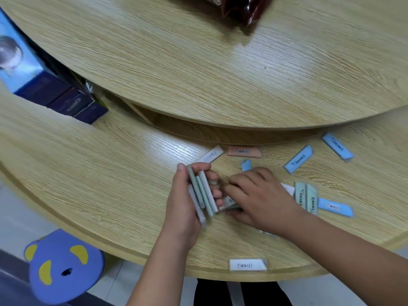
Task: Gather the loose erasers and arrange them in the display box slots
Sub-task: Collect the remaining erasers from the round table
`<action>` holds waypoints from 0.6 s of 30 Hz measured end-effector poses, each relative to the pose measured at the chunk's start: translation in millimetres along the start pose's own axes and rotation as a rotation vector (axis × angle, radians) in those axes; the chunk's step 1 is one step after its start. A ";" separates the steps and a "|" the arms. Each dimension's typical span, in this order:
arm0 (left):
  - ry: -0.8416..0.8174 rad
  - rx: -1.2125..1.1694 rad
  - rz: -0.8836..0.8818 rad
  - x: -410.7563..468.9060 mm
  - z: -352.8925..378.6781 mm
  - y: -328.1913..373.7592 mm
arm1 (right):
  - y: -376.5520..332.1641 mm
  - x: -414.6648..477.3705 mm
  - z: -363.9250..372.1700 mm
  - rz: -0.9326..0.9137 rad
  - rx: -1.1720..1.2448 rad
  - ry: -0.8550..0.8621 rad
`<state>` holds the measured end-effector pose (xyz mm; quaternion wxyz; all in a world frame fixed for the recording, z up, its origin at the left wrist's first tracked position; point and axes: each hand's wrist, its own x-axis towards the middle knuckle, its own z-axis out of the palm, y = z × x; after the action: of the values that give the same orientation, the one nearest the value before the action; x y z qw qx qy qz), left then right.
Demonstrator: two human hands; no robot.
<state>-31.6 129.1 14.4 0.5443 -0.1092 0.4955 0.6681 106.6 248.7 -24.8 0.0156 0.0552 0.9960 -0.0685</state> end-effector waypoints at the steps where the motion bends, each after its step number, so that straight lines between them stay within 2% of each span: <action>1: -0.005 -0.016 0.007 0.4 -0.2 -0.7 | -2.4 -0.6 0.5 0.020 -0.008 -0.004; 6: -0.022 -0.112 -0.004 -0.6 2.3 0.9 | -10.4 0.2 4.4 0.138 0.049 0.031; 15: -0.070 -0.274 -0.038 0.0 -3.5 -1.4 | -18.1 1.1 6.4 0.223 0.065 0.134; 18: -0.043 -0.220 -0.007 1.4 -6.4 -2.8 | -14.7 4.3 5.7 0.303 0.073 0.128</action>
<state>-32.3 124.7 8.8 0.5419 -0.1558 0.4071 0.7186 100.7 234.0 -28.6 -0.0399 0.2097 0.9721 -0.0976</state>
